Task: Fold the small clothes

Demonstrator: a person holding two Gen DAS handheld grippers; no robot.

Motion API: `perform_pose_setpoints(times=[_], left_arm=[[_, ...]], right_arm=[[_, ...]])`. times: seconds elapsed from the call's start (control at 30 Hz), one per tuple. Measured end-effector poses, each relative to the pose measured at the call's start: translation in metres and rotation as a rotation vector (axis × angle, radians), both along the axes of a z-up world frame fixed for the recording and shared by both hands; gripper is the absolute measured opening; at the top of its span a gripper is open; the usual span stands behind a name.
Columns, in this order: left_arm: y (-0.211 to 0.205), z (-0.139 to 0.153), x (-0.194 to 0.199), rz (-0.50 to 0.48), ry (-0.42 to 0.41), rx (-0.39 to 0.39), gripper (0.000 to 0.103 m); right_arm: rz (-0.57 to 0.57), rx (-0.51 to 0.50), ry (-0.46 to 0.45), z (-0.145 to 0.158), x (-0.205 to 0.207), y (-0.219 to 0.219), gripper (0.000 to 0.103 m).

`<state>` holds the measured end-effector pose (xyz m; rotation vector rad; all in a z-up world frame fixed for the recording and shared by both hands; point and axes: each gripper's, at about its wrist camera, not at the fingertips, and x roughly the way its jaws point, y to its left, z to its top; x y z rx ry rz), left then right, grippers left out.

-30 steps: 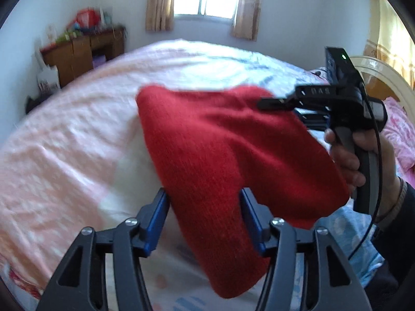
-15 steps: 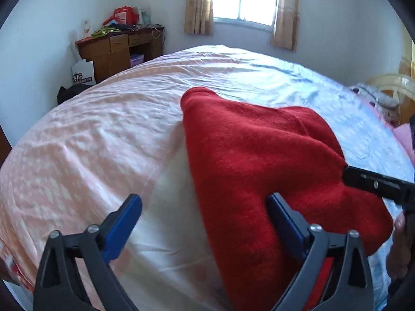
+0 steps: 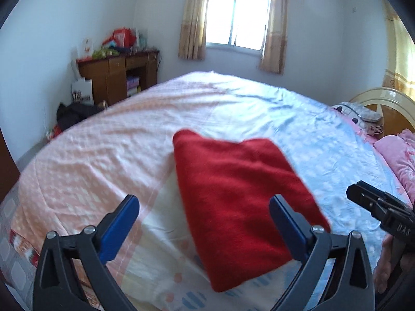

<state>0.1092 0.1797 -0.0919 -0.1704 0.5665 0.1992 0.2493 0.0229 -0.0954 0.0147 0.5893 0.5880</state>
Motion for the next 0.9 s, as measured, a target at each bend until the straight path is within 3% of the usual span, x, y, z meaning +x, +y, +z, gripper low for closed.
perform_pose_setpoints(times=[0.23, 0.9], left_arm=[[-0.010, 0.012, -0.007, -0.026, -0.031, 0.025, 0.102], [-0.016, 0.011, -0.009, -0.038, -0.032, 0.028, 0.102]], right_arm=[[0.000, 0.009, -0.096, 0.025, -0.027, -0.007, 0.071], [-0.005, 0.012, -0.111, 0.031, -0.039, -0.010, 0.072]])
